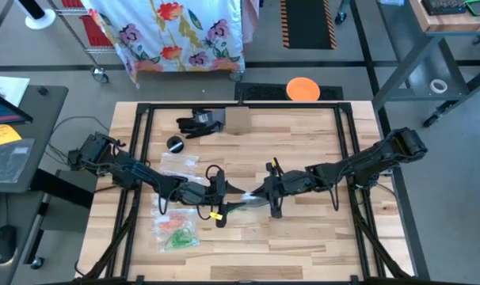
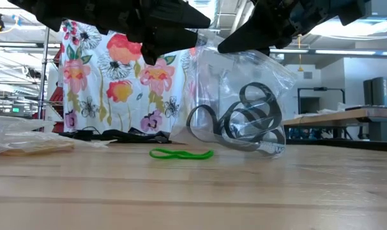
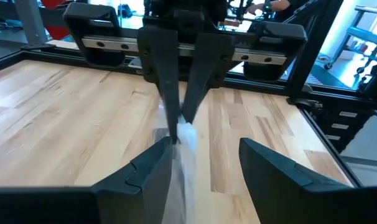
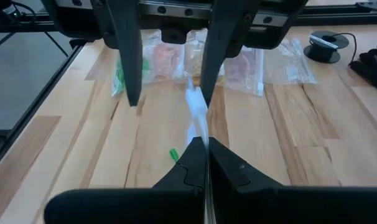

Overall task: Sort rubber bands
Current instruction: Close the transparent zip bag

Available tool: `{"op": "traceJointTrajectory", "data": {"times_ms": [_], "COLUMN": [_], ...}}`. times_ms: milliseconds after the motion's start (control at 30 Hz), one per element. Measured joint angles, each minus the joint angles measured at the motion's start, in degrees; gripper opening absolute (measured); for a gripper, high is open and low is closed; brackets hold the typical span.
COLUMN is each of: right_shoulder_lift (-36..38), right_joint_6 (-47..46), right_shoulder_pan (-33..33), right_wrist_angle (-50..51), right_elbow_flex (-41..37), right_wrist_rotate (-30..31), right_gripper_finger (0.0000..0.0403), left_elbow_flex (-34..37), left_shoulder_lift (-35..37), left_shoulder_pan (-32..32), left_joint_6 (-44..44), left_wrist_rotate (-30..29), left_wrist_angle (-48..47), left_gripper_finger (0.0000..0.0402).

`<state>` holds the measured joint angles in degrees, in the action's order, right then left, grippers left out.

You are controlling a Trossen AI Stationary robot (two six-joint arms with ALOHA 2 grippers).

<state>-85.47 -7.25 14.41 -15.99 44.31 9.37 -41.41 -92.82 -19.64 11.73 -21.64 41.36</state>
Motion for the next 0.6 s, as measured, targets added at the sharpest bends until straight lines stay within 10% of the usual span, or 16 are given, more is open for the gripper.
{"op": "traceJointTrajectory", "data": {"times_ms": [600], "right_shoulder_lift": [0.0], "right_joint_6": [-0.2], "right_shoulder_pan": [0.0], "right_wrist_angle": [0.3], "right_elbow_flex": [0.0], "right_wrist_rotate": [0.0], "right_gripper_finger": [0.0], "left_elbow_flex": [0.0], "left_shoulder_lift": [0.0], "left_shoulder_pan": [0.1], "left_joint_6": [-1.6], "left_wrist_rotate": [-3.1], "left_wrist_angle": [0.0], "left_gripper_finger": [0.0066]}}
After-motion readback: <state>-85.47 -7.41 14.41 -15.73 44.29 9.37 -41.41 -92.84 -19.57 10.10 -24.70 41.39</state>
